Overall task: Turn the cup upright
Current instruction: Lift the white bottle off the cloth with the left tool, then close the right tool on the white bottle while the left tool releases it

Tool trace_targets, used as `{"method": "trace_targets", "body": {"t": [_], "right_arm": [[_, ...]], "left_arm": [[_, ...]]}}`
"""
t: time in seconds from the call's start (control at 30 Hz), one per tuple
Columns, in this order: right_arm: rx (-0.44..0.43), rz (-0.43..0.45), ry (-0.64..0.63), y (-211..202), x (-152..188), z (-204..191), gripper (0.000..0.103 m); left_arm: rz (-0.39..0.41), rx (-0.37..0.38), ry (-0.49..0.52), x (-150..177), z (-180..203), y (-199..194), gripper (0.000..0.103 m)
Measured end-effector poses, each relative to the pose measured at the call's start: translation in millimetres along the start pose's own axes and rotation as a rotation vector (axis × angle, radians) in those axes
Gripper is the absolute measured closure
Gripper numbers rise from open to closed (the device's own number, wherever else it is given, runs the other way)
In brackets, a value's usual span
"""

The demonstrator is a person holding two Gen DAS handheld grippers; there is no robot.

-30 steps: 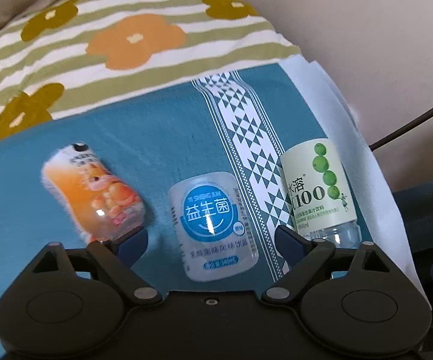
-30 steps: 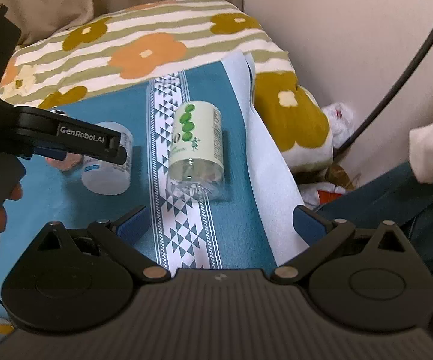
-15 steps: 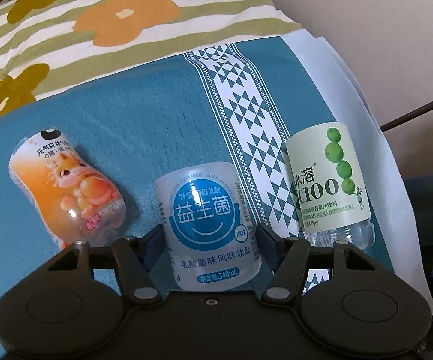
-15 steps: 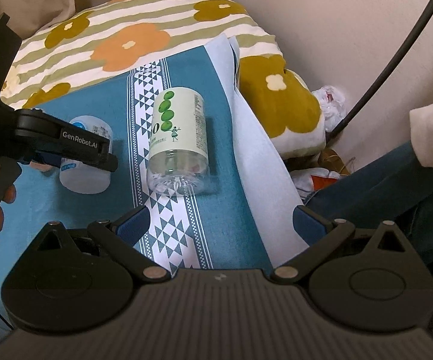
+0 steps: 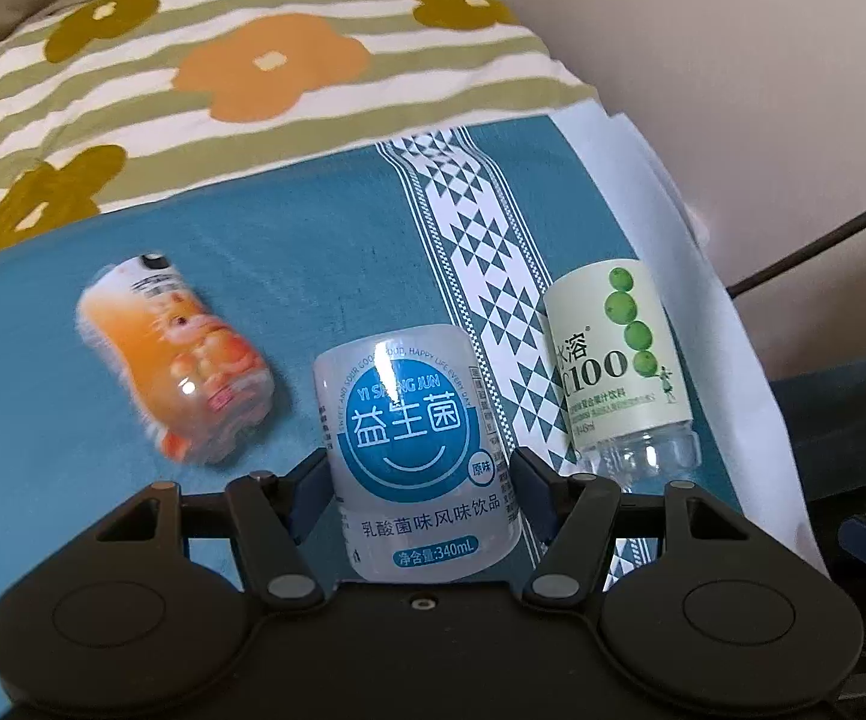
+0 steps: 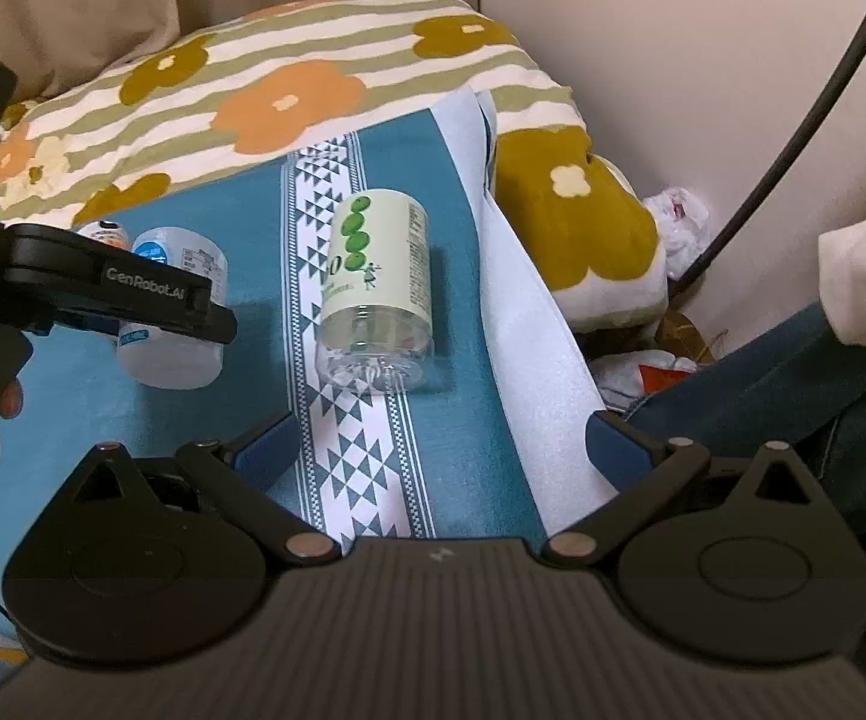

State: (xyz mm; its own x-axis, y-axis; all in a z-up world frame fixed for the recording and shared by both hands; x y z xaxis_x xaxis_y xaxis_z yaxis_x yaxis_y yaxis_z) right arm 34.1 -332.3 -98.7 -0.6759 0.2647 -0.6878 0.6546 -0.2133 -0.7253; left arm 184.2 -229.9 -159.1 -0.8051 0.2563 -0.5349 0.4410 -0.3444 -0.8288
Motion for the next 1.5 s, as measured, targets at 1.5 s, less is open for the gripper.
{"method": "trace_targets", "body": {"t": [1.5], "right_arm": [[-0.233,-0.072,-0.184,4,55,-88,0.0]], "left_arm": [[0.009,-0.147,0.042,113,-78,-53,0.02]]}}
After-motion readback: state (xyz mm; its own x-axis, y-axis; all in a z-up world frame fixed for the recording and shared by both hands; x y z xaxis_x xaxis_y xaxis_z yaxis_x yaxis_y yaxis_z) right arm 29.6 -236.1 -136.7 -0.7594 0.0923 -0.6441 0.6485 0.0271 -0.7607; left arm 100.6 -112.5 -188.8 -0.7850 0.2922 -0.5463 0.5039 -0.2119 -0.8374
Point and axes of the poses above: each gripper's, at about its wrist camera, not at the fingertips, and y roughly the way its jaws point, z to its right, x to its underside, the point moved 7 cm from there along y, roughly the way its jaws point, and after that the axes turned 13 degrees about z, right-handed, at the moved point
